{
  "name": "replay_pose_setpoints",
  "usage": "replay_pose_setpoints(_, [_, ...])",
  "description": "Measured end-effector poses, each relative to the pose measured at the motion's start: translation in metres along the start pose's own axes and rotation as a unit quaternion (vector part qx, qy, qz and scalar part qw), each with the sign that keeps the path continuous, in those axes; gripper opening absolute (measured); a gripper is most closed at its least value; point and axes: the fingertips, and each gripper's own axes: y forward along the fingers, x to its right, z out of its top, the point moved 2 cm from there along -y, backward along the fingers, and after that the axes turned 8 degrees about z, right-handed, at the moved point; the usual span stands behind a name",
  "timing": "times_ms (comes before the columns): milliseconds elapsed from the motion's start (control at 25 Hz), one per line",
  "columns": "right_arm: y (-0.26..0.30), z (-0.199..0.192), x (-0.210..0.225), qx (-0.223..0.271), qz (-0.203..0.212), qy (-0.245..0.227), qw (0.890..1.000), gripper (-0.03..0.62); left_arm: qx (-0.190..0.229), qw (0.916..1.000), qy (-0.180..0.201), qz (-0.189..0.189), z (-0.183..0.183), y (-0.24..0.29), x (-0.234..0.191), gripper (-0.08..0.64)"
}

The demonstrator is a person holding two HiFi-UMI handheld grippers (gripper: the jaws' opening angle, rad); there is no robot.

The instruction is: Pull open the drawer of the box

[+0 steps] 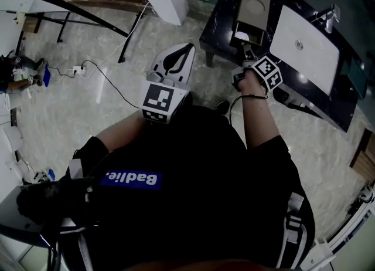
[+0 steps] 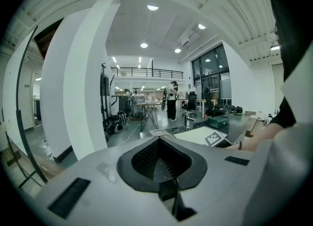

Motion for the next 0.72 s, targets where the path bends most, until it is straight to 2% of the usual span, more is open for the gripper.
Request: replay_pose_setpoints(720, [-0.031,-0.029,0.003,0.004,-0.004,-0.006,1.0,0.071,0.004,0.9997,-0.006,-0.023,-0.008,-0.023,0.006,-0.005])
